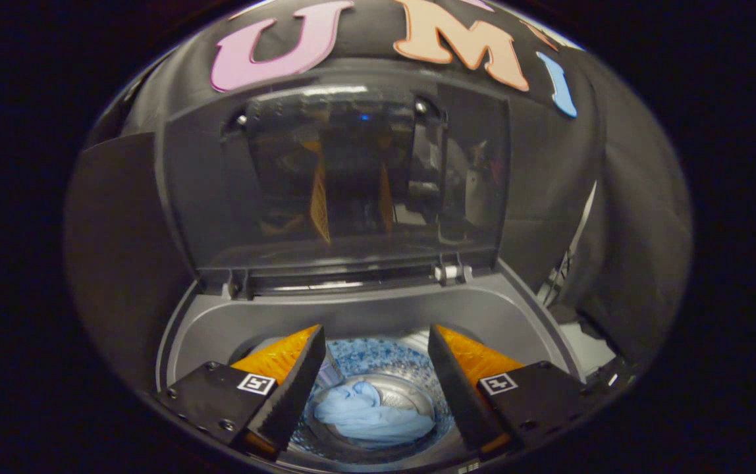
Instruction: Put the clothes into the washing machine and then close the washing machine lid.
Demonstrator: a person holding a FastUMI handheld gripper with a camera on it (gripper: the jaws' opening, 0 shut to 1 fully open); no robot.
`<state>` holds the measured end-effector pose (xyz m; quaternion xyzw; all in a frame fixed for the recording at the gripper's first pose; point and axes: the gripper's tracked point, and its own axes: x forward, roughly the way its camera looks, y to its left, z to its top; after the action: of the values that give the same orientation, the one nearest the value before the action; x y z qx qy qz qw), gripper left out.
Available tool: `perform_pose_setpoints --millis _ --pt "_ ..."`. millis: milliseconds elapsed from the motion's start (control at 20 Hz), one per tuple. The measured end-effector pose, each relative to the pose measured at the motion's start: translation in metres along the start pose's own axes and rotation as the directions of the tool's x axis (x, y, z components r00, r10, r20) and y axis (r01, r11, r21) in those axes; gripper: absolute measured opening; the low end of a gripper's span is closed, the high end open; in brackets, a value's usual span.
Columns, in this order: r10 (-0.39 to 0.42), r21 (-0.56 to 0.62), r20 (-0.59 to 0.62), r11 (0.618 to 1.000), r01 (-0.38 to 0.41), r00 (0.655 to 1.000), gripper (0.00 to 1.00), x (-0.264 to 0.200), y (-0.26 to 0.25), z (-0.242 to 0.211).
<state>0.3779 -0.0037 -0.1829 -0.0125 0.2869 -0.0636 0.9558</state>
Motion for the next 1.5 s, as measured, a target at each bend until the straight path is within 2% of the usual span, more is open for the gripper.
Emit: perform_pose_setpoints --millis 100,200,550,750,850,950,1100,1300,1450,1500 --pt "0.002 0.027 -0.014 1.000 -0.002 1.000 0.98 0.002 -0.002 0.003" --pt "0.006 0.033 0.059 0.999 -0.008 0.998 0.97 -0.007 -0.003 0.029" --pt "0.025 0.007 0.293 1.000 -0.028 0.956 0.97 -0.056 0.003 0.176" --pt "0.034 0.053 0.398 0.997 -0.060 0.917 0.97 -0.080 0.016 0.250" --pt "0.016 0.071 0.441 0.996 -0.053 0.897 0.97 -0.091 0.015 0.283" --pt "0.023 0.074 0.482 0.995 -0.067 0.876 0.96 -0.095 0.021 0.305" --pt "0.051 0.059 0.502 0.994 -0.093 0.863 0.96 -0.097 0.036 0.334" --pt "0.047 -0.009 0.534 0.999 -0.049 0.844 0.96 -0.085 0.052 0.362" --pt "0.055 0.005 0.492 0.998 -0.065 0.869 0.96 -0.054 0.061 0.349" --pt "0.054 -0.008 0.502 0.998 -0.058 0.863 0.96 -0.048 0.064 0.347"
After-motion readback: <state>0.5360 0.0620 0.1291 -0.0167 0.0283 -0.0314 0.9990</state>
